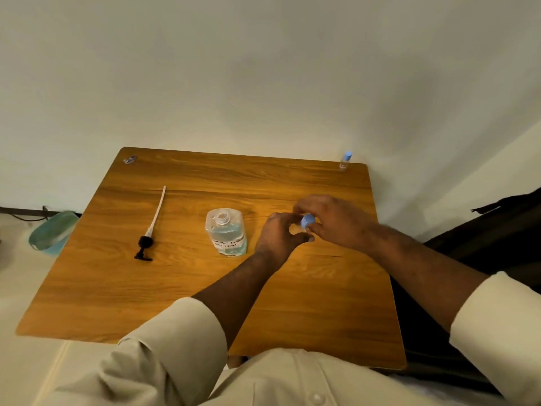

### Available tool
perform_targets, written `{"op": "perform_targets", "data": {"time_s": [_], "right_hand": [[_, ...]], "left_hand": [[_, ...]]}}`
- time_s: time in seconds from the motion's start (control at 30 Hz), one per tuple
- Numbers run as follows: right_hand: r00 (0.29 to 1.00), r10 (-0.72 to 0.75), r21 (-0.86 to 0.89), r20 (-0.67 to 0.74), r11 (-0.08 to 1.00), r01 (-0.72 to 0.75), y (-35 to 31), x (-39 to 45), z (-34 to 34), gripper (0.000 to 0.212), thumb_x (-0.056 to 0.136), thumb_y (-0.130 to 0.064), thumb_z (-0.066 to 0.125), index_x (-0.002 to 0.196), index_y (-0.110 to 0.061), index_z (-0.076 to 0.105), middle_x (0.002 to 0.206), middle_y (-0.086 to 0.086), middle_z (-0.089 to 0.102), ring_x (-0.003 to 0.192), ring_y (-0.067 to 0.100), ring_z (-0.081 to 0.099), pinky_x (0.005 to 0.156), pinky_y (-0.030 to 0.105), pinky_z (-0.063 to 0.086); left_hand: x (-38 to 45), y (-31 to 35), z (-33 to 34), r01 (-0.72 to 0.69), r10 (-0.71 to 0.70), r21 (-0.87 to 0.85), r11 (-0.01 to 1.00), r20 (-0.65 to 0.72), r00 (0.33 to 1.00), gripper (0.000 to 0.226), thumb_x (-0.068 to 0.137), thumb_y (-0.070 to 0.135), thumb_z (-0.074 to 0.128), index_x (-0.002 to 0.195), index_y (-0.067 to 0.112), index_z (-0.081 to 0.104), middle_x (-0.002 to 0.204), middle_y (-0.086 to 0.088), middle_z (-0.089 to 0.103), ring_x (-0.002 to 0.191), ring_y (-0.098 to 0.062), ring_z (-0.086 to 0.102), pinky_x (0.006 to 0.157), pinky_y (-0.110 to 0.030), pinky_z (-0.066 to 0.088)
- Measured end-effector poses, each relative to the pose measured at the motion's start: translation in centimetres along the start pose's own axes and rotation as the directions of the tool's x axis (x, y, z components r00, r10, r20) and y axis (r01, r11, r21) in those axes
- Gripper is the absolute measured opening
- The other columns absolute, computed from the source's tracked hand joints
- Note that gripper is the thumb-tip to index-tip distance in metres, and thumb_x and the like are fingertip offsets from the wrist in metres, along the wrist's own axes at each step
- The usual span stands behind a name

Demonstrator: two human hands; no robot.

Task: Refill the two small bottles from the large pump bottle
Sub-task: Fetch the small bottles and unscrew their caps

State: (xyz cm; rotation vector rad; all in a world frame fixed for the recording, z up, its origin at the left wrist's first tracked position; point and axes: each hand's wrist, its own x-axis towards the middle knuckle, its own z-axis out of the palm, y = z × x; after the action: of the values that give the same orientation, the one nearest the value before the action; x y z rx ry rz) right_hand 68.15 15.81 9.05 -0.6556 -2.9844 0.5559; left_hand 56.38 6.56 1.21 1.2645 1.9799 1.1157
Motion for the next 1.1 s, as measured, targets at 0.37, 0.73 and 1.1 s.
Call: {"op": "perform_targets", "data": {"time_s": [0.37, 0.73, 1.1], "right_hand": [[0.994, -0.106, -0.233, -0.012, 0.967, 0.100, -0.4, 1.0, -1.0, 0.034, 0.087, -0.020, 0.065, 0.121, -0.021, 0.058, 0.112, 0.002, 0.065, 0.089, 0.017, 0.063, 0.060, 0.019, 0.049], [0.948, 0.276, 0.437, -0.156, 0.880, -0.185, 5.4, 1.8, 2.1, 0.035, 0.076, -0.006, 0.075, 0.107, -0.018, 0.063, 0.098, -0.002, 0.064, 0.087, 0.011, 0.062, 0.068, 0.014, 0.046], [0.845, 0.534, 0.453, 0.016, 0.750, -0.483, 8.4, 1.7, 15.9, 0.036, 0.078, -0.002, 0.071, 0.113, -0.009, 0.066, 0.115, 0.008, 0.063, 0.105, 0.021, 0.059, 0.091, 0.032, 0.050]], "left_hand": [[1.0, -0.3, 0.7, 0.065, -0.067, -0.092, 0.994, -0.021, 0.998, 0.034, 0.063, 0.027, 0.086, 0.093, 0.021, 0.072, 0.092, 0.008, 0.063, 0.088, -0.013, 0.054, 0.073, -0.028, 0.042], [2.4, -4.1, 1.3, 0.268, -0.271, -0.237, 0.934, 0.021, 0.962, 0.049, 0.067, 0.007, 0.085, 0.113, 0.008, 0.070, 0.115, -0.004, 0.069, 0.103, -0.014, 0.061, 0.083, -0.024, 0.050], [4.6, -8.9, 5.2, 0.278, -0.272, -0.050, 0.959, 0.100, 0.957, 0.048, 0.070, 0.005, 0.081, 0.116, 0.005, 0.068, 0.117, -0.009, 0.069, 0.106, -0.017, 0.064, 0.084, -0.023, 0.053]]}}
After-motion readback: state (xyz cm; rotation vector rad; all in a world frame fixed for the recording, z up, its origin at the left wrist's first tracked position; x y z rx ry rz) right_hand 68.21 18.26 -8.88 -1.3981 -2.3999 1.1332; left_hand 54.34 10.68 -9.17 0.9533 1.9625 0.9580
